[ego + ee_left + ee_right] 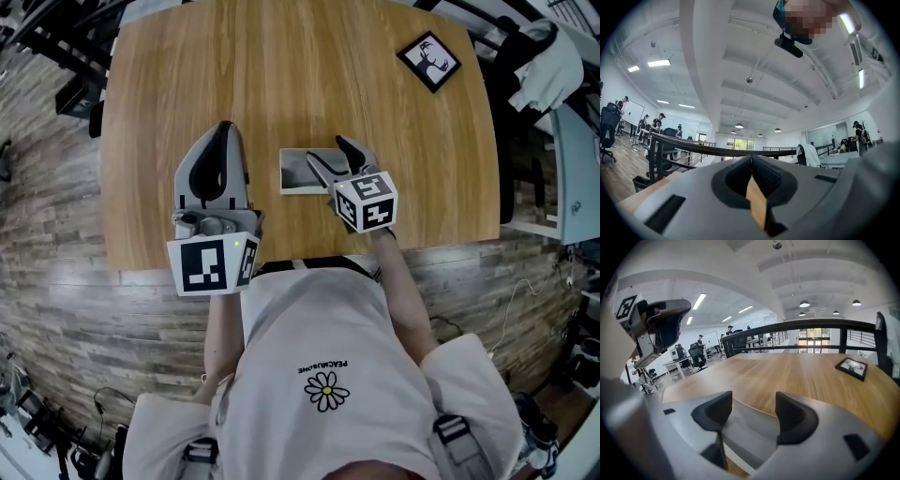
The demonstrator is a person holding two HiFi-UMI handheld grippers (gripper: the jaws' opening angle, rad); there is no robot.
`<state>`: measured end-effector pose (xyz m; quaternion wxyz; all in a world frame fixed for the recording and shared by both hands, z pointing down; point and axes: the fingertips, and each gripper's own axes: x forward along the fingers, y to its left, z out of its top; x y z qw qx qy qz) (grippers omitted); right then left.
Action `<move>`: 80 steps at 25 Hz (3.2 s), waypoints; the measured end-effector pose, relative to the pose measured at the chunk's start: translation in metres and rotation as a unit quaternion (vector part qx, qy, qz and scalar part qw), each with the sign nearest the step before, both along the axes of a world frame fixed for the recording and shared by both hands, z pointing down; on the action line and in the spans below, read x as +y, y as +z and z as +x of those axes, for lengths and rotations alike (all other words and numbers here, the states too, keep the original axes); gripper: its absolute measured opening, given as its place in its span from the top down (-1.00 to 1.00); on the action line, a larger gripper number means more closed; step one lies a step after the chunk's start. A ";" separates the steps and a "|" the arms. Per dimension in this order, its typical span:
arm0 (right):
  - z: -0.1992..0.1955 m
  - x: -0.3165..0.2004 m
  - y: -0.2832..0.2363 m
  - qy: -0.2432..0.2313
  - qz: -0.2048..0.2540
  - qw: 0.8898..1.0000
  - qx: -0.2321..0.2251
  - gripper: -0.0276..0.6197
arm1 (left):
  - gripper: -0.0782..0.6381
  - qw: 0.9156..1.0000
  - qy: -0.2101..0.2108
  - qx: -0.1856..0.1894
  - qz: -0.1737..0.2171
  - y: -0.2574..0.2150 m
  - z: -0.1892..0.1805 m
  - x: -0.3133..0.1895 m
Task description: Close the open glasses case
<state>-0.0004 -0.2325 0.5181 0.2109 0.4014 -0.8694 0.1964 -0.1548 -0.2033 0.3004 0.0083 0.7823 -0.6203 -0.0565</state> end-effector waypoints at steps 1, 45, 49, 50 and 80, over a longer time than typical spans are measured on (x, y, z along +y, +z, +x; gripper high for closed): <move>0.002 0.000 0.003 0.002 -0.006 1.000 0.004 0.06 | 0.73 1.000 0.001 0.000 -0.001 0.001 0.000 0.000; 0.008 0.072 0.022 -0.009 -0.099 0.995 -0.001 0.07 | 0.73 1.000 0.015 -0.023 -0.003 0.005 0.017 -0.015; 0.008 0.077 0.024 -0.011 -0.105 0.994 0.002 0.07 | 0.73 1.000 0.019 -0.023 -0.007 0.009 0.020 -0.017; 0.008 0.079 0.025 -0.012 -0.108 0.994 0.002 0.07 | 0.73 0.999 0.020 -0.023 -0.007 0.009 0.021 -0.017; 0.037 -0.014 -0.206 0.083 0.253 0.962 -0.067 0.55 | 0.73 0.997 0.031 -0.060 0.029 -0.018 0.037 -0.014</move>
